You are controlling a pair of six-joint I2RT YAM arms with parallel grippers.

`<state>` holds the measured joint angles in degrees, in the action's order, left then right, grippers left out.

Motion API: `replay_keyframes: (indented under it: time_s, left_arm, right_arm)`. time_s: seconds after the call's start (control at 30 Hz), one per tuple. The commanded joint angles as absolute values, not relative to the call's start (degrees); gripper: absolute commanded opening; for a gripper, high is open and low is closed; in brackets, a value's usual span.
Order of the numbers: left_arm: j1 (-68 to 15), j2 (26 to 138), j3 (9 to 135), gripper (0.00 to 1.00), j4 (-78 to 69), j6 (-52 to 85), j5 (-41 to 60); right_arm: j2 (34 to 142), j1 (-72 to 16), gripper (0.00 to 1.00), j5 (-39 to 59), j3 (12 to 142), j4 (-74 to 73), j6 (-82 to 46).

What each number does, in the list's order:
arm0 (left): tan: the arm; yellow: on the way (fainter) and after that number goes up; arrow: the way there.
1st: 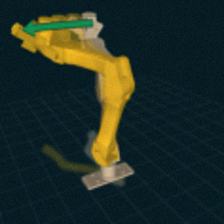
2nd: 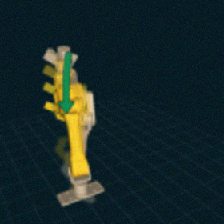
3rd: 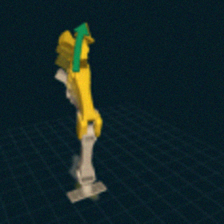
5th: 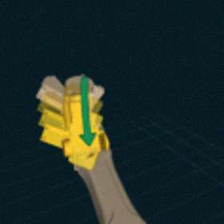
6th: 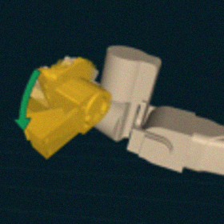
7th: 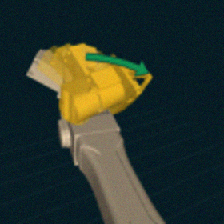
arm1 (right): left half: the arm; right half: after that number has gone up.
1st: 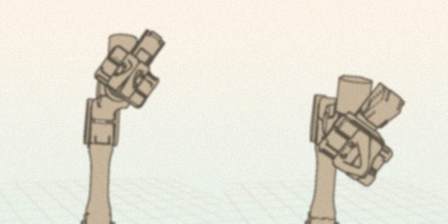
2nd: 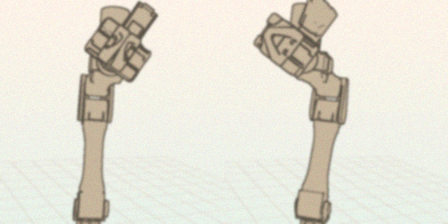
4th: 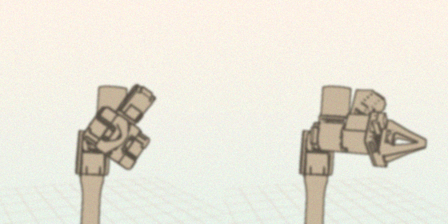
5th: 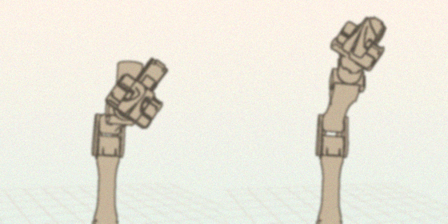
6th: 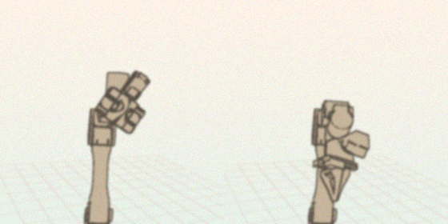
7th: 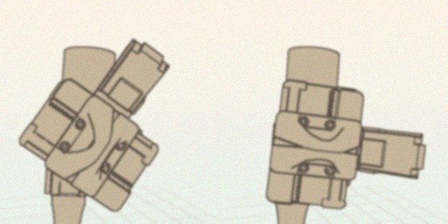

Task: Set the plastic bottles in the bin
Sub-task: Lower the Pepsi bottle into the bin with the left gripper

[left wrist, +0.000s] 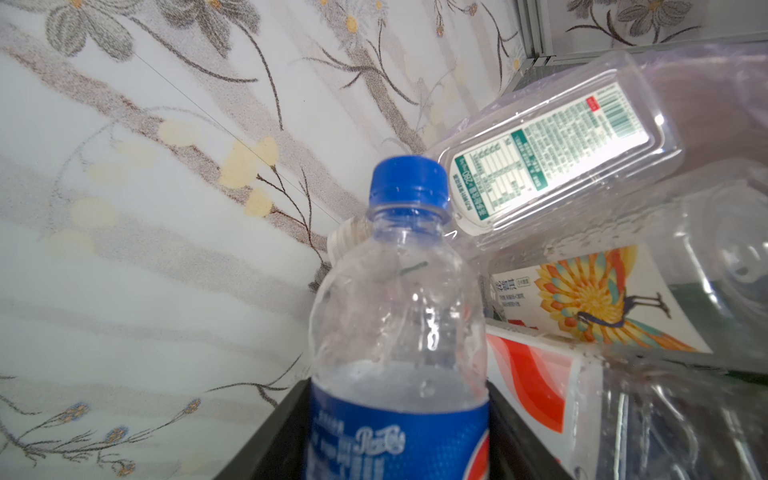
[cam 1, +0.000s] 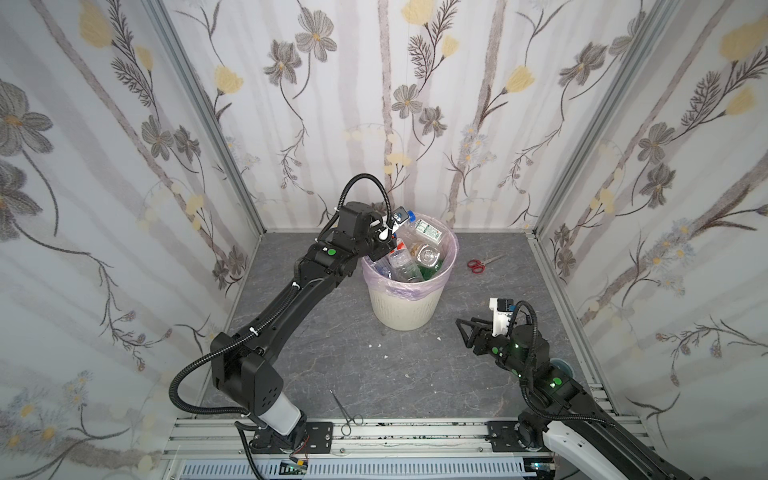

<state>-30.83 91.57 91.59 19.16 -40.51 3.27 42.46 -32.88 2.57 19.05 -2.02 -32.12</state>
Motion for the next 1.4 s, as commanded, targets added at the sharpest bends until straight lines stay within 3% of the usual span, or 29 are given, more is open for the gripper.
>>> replay_keyframes:
  time_s: [0.0,0.27,0.5,0.67,1.03,1.17,1.27,1.37]
  left_arm:
    - [-30.9,91.8,91.5,0.69,17.1,-42.8,4.0]
    - [-30.9,90.1,91.6,0.73,17.0,-41.4,8.6]
    - [-30.2,89.4,91.3,0.52,17.3,-41.1,15.4]
    - [-29.7,89.0,90.5,0.49,18.0,-40.3,18.8]
    - [-29.4,84.2,87.3,0.54,23.8,-38.5,28.8]
    - [-29.4,83.9,89.3,0.65,23.3,-33.1,22.4]
    - [-29.4,86.1,94.4,0.66,23.3,-26.0,14.7]
    - [-29.8,87.3,96.5,0.66,23.2,-24.9,13.1]
  right_arm:
    - [42.6,-32.9,0.65,1.9,18.9,-2.8,-32.6]
    - [43.1,-32.9,0.65,1.9,19.1,-3.2,-32.5]
    - [43.6,-32.9,0.65,2.1,19.3,-3.4,-32.7]
    - [43.2,-32.9,0.65,2.0,19.2,-3.2,-32.8]
    - [44.8,-32.9,0.65,2.5,19.5,-4.8,-32.7]
    - [45.8,-32.9,0.65,2.9,19.7,-5.5,-32.7]
    - [46.9,-32.9,0.65,3.2,19.7,-6.8,-32.7]
    - [48.1,-32.9,0.64,3.8,19.9,-8.0,-33.1]
